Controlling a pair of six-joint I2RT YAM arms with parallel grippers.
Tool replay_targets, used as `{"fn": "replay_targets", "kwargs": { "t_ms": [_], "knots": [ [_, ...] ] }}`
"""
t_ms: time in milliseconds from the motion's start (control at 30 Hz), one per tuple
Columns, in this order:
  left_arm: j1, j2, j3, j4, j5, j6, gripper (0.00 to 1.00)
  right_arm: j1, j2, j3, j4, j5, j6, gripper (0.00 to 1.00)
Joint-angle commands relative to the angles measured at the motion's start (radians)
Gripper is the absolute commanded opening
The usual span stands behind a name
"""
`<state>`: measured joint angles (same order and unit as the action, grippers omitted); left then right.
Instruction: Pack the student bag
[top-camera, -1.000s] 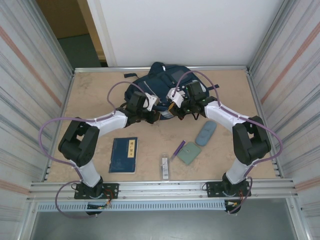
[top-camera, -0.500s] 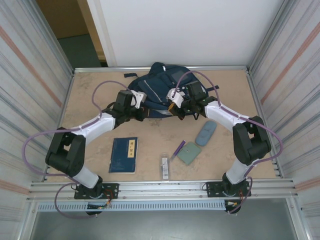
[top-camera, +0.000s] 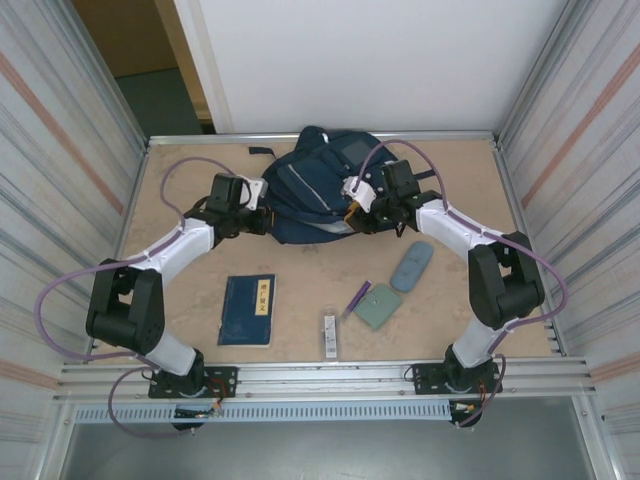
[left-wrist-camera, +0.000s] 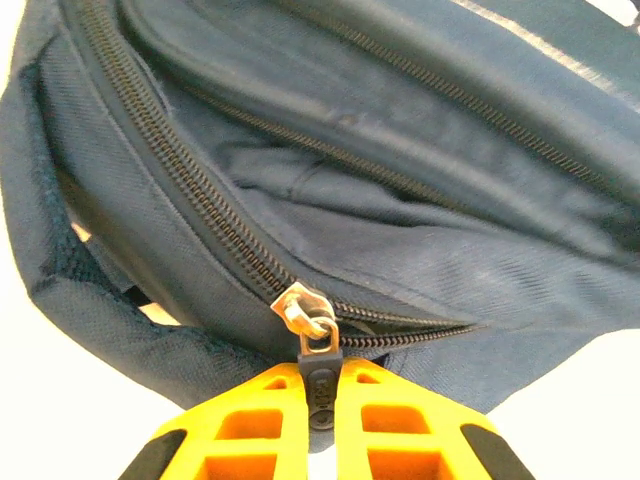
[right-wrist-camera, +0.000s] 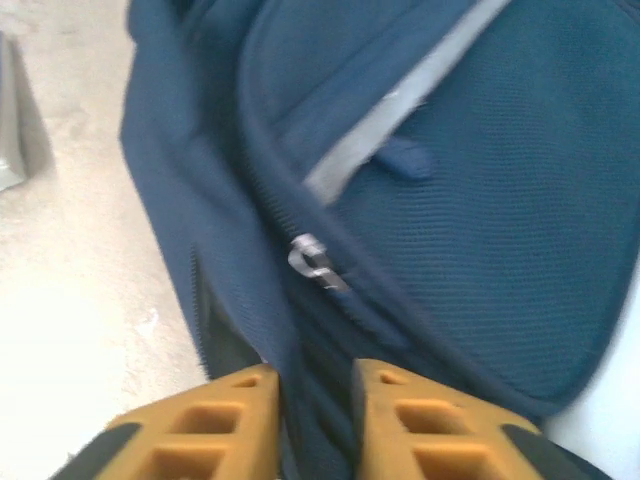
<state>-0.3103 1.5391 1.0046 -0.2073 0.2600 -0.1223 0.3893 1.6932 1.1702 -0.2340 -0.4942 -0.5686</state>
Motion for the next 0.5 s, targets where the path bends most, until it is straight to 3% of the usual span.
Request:
{"fn": "replay_targets", "kwargs": {
  "t_ms": [0, 100, 300, 467],
  "knots": [
    [-0.044, -0.053, 0.028, -0.037, 0.089, 0.046, 0.0, 0.018, -0.052, 0.0, 0.004, 0.025, 0.031, 0.38],
    [-0.105, -0.067, 0.04, -0.046, 0.121, 0.046, 0.0, 0.09, -0.082, 0.002, -0.01, 0.041, 0.033, 0.48],
    [-0.209, -0.049, 0.078, -0.021, 0.158, -0.004, 0.0, 0.238, -0.098, -0.05, 0.134, 0.077, 0.122, 0.56],
    [-0.255, -0.022, 0.113, 0.018, 0.196, -0.032, 0.0, 0.264, -0.05, -0.075, 0.203, 0.171, 0.119, 0.58]
  ]
}}
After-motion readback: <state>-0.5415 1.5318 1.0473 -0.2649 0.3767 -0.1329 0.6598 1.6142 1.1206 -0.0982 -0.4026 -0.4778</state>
